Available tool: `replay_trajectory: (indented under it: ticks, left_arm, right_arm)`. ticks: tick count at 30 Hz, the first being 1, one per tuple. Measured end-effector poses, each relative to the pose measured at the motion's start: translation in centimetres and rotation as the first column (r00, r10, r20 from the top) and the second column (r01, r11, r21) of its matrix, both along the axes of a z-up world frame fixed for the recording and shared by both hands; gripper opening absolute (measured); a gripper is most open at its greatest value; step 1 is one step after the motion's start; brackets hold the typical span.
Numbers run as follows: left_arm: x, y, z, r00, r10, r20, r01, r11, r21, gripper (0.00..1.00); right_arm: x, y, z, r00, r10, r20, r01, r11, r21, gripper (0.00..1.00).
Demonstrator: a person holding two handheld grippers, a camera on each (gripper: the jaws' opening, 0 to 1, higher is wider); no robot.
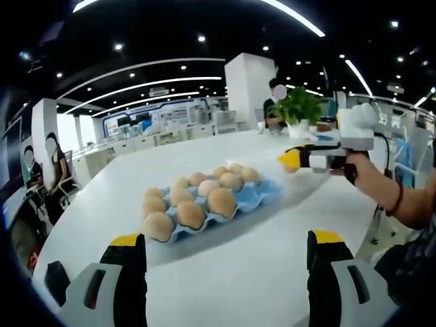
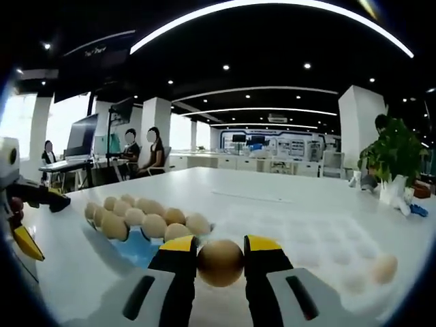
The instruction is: Place the egg into an empty slot of the egg tray after lifting it from the table, then release the egg inside the slot.
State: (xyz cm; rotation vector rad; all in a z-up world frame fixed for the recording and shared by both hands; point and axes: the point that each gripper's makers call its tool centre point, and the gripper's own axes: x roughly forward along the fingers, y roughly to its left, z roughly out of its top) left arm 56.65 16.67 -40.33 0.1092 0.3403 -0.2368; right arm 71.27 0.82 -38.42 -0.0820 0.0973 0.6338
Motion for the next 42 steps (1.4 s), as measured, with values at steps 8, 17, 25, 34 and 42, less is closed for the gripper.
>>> replay_trajectory:
  ticks: [8,17,25,34,42]
  left_arm:
    - [0.0,0.0,0.2,1.000,0.000,0.012,0.000,1.000,-0.019,1.00]
    - [-0.2,0.6,-0.2,1.000,0.010,-0.001,-0.010,1.000,-0.009,1.00]
    - [-0.2,1.0,-0.3,1.000,0.014,-0.004,-0.014,1.000,-0.011,1.00]
    - [0.1,2.0,-0.2,1.000,0.015,-0.004,-0.015,1.000,-0.010,1.00]
    - [0.1,2.1,0.1,1.000,0.017,0.007,-0.017,1.000,-0.023,1.00]
  right_arm:
    - [-0.9,2.6,0.1,0.998,0.063,0.008,-0.063,0.998,-0.011,0.28]
    - [-1.6,5.0,0.2,0.993,0.121,-0.005,-0.121,0.992,0.016,0.28]
    - [-2.0,6.9,0.5,0.987,0.159,-0.005,-0.159,0.987,0.022,0.28]
    - [-2.6,9.1,0.3,0.980,0.201,-0.003,-0.201,0.979,0.011,0.28]
    - [-3.3,11.0,-0.7,0.967,0.254,-0.007,-0.254,0.967,-0.017,0.28]
